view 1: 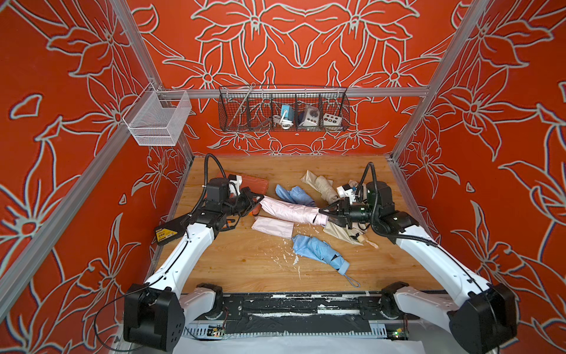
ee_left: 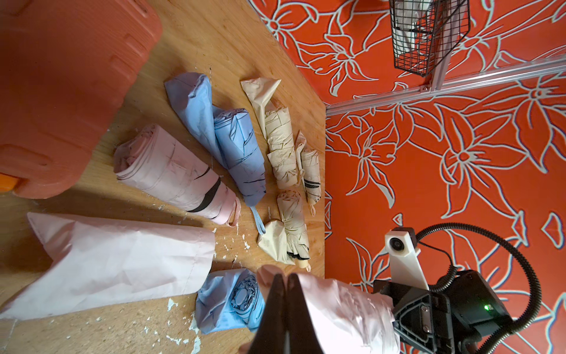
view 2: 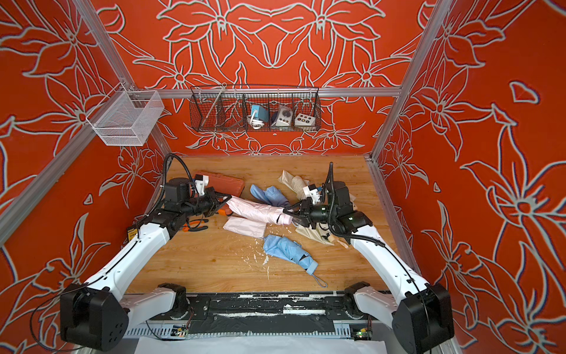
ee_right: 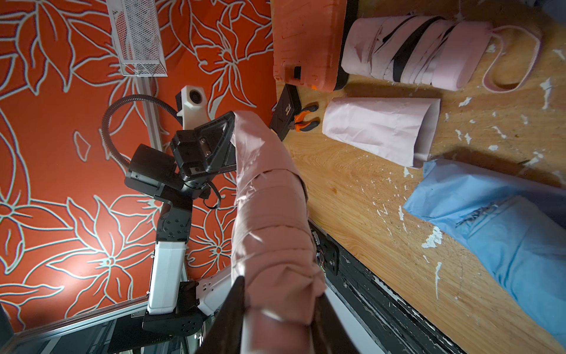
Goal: Take umbrellas out of sleeves
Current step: Take out the umbrella from the umbrella sleeve.
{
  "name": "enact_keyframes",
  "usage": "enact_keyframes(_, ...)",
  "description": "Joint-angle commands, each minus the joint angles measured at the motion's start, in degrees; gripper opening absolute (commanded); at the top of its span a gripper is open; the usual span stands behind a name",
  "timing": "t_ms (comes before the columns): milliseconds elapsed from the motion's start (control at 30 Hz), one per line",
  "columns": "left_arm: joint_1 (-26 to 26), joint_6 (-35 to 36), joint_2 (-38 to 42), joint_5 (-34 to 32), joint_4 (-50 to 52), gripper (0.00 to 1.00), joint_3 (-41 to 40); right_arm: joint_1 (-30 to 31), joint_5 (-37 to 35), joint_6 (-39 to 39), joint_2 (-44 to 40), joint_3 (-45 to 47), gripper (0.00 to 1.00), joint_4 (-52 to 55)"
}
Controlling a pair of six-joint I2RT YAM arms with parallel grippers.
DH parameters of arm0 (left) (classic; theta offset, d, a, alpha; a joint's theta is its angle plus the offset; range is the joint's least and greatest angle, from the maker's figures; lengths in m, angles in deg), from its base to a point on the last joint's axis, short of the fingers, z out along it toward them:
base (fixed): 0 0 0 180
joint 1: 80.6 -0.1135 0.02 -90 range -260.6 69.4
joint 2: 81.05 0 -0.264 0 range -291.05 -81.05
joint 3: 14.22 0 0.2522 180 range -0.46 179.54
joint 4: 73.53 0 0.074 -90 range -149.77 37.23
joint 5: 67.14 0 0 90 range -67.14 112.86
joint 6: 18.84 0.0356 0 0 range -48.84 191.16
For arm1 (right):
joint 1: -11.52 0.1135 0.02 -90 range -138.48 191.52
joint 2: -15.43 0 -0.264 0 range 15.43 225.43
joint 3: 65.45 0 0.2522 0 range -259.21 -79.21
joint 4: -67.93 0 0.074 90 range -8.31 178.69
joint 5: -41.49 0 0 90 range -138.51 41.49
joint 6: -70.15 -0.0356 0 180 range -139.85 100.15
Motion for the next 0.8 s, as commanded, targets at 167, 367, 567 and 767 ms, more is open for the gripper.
enact_keyframes(167, -1.5, 1.6, -2.6, -1.9, -2.1, 0.0, 0.6, -1.1, 0.6, 2.3, -1.5, -3.2, 0.03, 0.7)
enact_keyframes(367, -2.3, 1.5, -3.6, -1.2, -3.3, 0.0, -0.3, -1.4, 0.4, 2.9, -1.1, -3.8, 0.03, 1.6)
enact_keyframes(567, -3.7, 2.8, -4.2, -1.2, -2.8, 0.0, -0.6, -1.9, -0.2, 4.6, -0.7, -5.2, 0.03, 4.0)
enact_keyframes(767, -5.7, 6.5, -4.6, -2.4, 0.4, 0.0, 0.7, -2.6, -1.1, 6.3, -0.3, -6.9, 0.03, 7.1)
